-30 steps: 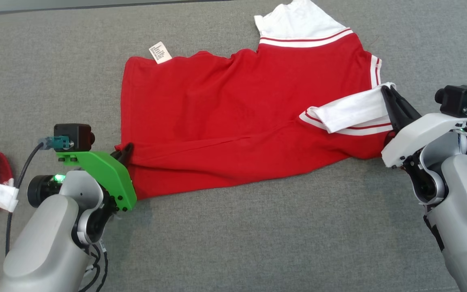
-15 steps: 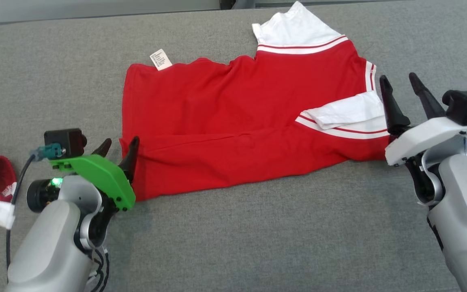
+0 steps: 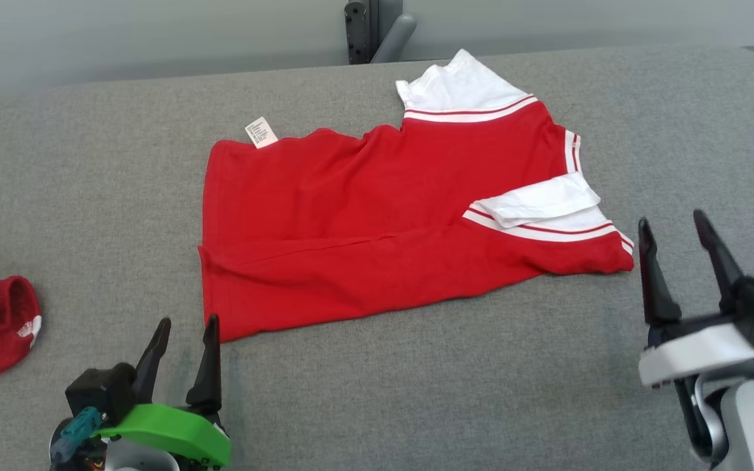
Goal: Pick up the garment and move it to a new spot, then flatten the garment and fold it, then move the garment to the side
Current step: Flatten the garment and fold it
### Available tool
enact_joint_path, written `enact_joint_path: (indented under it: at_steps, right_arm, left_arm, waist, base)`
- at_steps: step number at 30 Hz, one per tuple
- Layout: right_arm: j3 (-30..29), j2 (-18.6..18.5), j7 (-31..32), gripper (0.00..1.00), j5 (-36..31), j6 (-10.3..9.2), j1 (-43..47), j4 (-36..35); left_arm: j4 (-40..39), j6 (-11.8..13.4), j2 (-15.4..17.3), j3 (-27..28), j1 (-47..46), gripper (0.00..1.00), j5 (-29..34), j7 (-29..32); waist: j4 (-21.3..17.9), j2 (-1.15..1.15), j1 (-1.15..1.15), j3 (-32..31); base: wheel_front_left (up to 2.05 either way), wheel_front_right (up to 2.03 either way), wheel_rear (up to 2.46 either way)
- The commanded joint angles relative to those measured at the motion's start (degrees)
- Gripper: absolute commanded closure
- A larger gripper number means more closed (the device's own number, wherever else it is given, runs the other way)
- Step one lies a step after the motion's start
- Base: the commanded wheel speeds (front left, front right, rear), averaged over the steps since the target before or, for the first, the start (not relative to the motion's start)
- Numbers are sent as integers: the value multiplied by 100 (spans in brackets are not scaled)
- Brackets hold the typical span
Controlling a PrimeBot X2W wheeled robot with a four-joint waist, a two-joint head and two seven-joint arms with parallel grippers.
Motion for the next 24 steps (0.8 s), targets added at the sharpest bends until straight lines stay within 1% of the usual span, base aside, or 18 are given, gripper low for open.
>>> enact_joint_path:
  at_steps: [1,3,5,8,11,14,15,16,21,24]
  right_arm:
    - [-36,73,-12,0,-114,-2,272,-16]
    - [-38,177,-13,0,-184,-2,421,48]
    - [-26,217,-14,0,-226,-2,482,272]
    - [56,203,-14,0,-232,-2,217,707]
    - [110,151,-1,0,-227,-3,-211,1246]
    - [164,120,122,0,-287,-3,-722,1764]
    - [194,65,246,0,-328,-3,-992,2136]
    - [189,58,287,0,-348,-3,-1137,2298]
    - [161,83,399,0,-414,-3,-1549,2981]
    - [145,94,470,0,-452,-3,-1652,3304]
  left_arm:
    - [-11,12,-25,60,153,0,65,-124]
    - [41,-10,-72,114,315,0,150,-205]
    - [109,-68,-153,174,363,0,76,-228]
    - [290,-186,-240,171,160,0,32,-228]
    - [585,-221,-210,88,-216,0,69,77]
    - [912,-266,-249,31,-620,0,33,377]
    - [1136,-302,-274,-31,-874,0,20,587]
    - [1255,-316,-284,-56,-983,0,3,687]
    - [1649,-418,-369,-119,-1284,0,-39,831]
    - [1858,-430,-358,-150,-1316,0,-49,875]
  waist:
    - [-47,19,0,-131]
    - [-66,19,0,-155]
    - [-69,19,0,-161]
    - [-48,19,0,-73]
    - [1,19,0,118]
    - [53,19,0,338]
    - [101,19,0,472]
    - [120,19,0,535]
    - [199,19,0,731]
    - [220,19,0,762]
  base:
    - [0,0,0]
    - [0,0,0]
    - [0,0,0]
    - [0,0,0]
    - [0,0,0]
    - [0,0,0]
    - [0,0,0]
    - [0,0,0]
    - [0,0,0]
    - [0,0,0]
